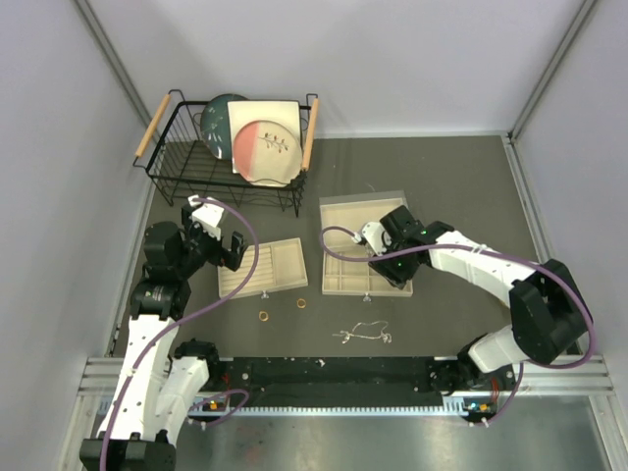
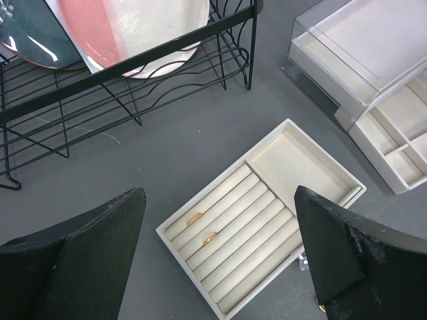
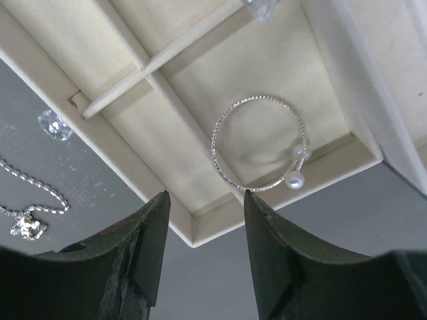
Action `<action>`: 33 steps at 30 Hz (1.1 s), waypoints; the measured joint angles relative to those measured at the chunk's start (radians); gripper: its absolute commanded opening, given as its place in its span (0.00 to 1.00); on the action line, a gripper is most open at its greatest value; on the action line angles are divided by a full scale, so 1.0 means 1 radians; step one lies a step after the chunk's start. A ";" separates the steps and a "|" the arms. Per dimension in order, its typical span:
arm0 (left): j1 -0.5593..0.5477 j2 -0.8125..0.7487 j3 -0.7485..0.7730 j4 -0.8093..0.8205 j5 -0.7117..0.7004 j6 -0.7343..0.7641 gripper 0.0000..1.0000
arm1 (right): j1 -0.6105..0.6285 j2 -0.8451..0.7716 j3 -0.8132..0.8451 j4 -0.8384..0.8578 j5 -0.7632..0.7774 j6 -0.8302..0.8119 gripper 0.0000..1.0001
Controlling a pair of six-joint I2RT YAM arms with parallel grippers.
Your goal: Organize the mixed jewelry
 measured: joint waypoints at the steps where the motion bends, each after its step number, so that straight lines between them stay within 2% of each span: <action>1: 0.000 0.000 0.000 0.000 0.000 0.000 0.99 | 0.000 0.001 -0.005 -0.001 0.000 0.000 0.49; 33: 0.000 0.000 -0.016 -0.002 -0.001 0.015 0.99 | -0.010 0.087 -0.007 0.025 0.007 -0.026 0.48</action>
